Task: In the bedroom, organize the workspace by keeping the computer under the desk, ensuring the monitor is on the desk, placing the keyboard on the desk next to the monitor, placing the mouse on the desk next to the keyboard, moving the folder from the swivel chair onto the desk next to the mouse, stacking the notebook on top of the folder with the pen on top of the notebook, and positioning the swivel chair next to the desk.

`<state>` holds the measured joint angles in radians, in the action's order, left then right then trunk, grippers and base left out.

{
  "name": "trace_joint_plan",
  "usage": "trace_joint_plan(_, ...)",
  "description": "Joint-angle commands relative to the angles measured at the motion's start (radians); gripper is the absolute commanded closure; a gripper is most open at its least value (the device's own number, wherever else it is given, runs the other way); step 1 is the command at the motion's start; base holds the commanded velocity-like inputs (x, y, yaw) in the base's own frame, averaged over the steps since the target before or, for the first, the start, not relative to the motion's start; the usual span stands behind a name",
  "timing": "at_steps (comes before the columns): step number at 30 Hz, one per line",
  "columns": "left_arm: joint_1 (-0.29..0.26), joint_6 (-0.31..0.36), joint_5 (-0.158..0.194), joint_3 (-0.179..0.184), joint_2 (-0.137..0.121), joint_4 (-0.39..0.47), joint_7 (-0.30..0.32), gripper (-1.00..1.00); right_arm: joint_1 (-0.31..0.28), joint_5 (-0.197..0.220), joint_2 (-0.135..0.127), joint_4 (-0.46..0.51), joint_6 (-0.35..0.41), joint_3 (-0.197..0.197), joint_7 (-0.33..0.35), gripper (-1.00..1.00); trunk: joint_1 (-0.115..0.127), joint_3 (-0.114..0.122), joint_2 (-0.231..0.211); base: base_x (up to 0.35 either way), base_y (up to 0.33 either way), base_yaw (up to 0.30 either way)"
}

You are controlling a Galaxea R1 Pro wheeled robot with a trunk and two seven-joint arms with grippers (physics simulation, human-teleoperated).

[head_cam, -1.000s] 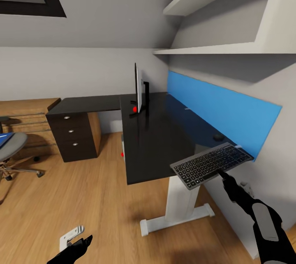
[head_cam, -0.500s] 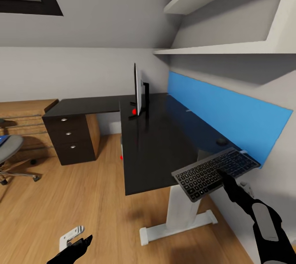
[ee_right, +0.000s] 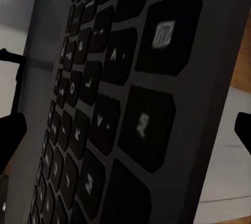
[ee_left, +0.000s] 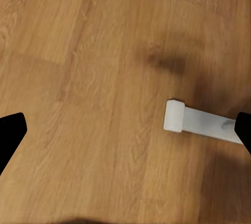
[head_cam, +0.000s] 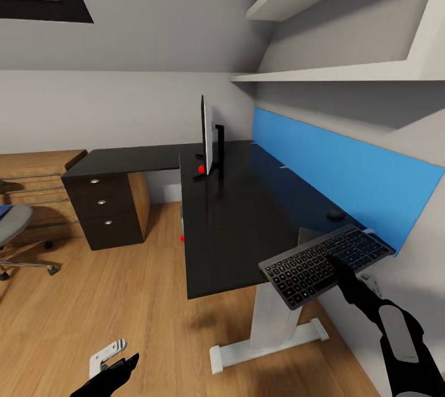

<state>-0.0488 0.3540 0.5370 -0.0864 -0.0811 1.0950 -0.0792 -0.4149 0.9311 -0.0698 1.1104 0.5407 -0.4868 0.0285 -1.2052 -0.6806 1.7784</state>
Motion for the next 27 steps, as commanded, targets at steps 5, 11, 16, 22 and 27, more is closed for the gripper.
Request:
trace_joint_plan(5,0.0,0.005,0.011,0.0,0.0,0.002,-0.007,-1.0,-0.001,-0.001,0.001,0.001,0.003,-0.001,0.003,1.0,0.0,-0.001,0.0,0.002,0.0,0.0)
trace_joint_plan(11,0.0,0.005,0.011,0.0,0.0,0.001,-0.007,-1.0,-0.001,-0.003,0.001,0.002,-0.001,-0.001,0.003,1.0,0.0,-0.001,0.0,0.0,0.0,0.0)
trace_joint_plan(16,0.0,0.005,0.011,0.0,0.0,0.0,-0.007,-1.0,-0.001,-0.003,0.001,0.002,-0.001,-0.001,0.003,1.0,0.0,-0.001,0.0,0.0,0.0,0.0)
trace_joint_plan(22,0.0,0.005,0.011,0.002,0.0,0.0,-0.008,-1.0,-0.001,-0.004,0.003,0.007,-0.003,0.0,0.004,1.0,0.0,-0.001,0.0,0.0,0.0,0.0)
trace_joint_plan(27,0.0,0.006,0.01,0.003,0.001,0.0,-0.008,-1.0,-0.001,-0.005,0.006,0.029,-0.006,-0.001,0.005,1.0,0.0,-0.001,0.0,0.0,0.0,0.0)
